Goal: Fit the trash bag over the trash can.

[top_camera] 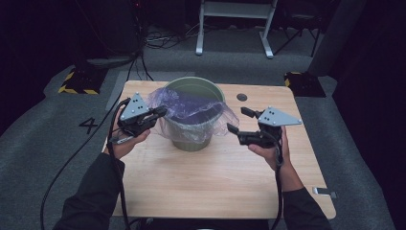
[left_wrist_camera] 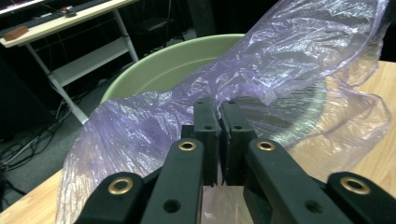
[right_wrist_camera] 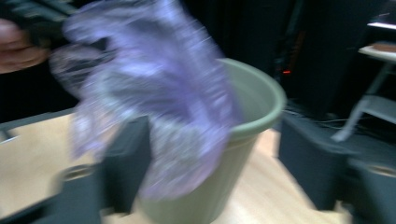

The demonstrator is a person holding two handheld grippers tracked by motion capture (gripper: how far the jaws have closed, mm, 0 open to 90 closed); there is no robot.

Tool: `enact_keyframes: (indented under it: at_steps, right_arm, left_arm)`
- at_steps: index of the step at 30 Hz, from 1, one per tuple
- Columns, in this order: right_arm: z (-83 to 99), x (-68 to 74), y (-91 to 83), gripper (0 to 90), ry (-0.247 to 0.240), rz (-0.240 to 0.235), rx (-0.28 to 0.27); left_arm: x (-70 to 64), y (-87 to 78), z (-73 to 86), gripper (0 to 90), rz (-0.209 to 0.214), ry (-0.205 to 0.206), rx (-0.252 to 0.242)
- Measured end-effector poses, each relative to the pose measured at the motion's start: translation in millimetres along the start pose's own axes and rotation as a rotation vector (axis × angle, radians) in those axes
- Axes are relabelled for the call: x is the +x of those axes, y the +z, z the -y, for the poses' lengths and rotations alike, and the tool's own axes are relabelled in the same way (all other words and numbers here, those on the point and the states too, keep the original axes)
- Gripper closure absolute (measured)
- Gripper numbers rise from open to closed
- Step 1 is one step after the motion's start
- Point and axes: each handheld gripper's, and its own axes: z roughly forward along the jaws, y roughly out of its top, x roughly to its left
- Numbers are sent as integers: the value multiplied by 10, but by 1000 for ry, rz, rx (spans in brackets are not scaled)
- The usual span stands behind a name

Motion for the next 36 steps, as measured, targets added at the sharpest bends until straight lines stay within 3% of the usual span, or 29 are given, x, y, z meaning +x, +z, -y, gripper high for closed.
enact_keyframes:
  at_steps: [3,6,8,10,15,17,21,25,31,36]
  right_arm:
    - [-79,-114,96,549,34,28,12]
    - [-137,-205,211,721,-1,83,54]
    - [-168,-299,274,821,14,76,56]
    - [-200,-351,320,875,-11,98,68]
    - [-222,-462,456,897,-13,115,105]
    - [-207,-488,530,898,-19,119,137]
    - [-167,-541,656,898,-12,125,186]
    - [-145,-593,763,900,-2,126,230]
    - [-112,-654,845,900,7,146,253]
    - [-89,-704,782,900,27,153,242]
  left_arm:
    - [27,20,-19,860,-14,6,2]
    - [86,50,-36,857,-26,-2,3]
    - [122,65,-54,828,-27,-11,-1]
    - [145,78,-69,816,-36,-3,-5]
    - [254,151,-82,658,-80,-50,-19]
    - [309,179,-79,534,-103,-76,-5]
    - [455,233,0,412,-116,-129,26]
    - [598,249,106,383,-115,-193,36]
    - [741,151,217,354,-137,-229,14]
    - [721,-64,270,323,-105,-206,-31]
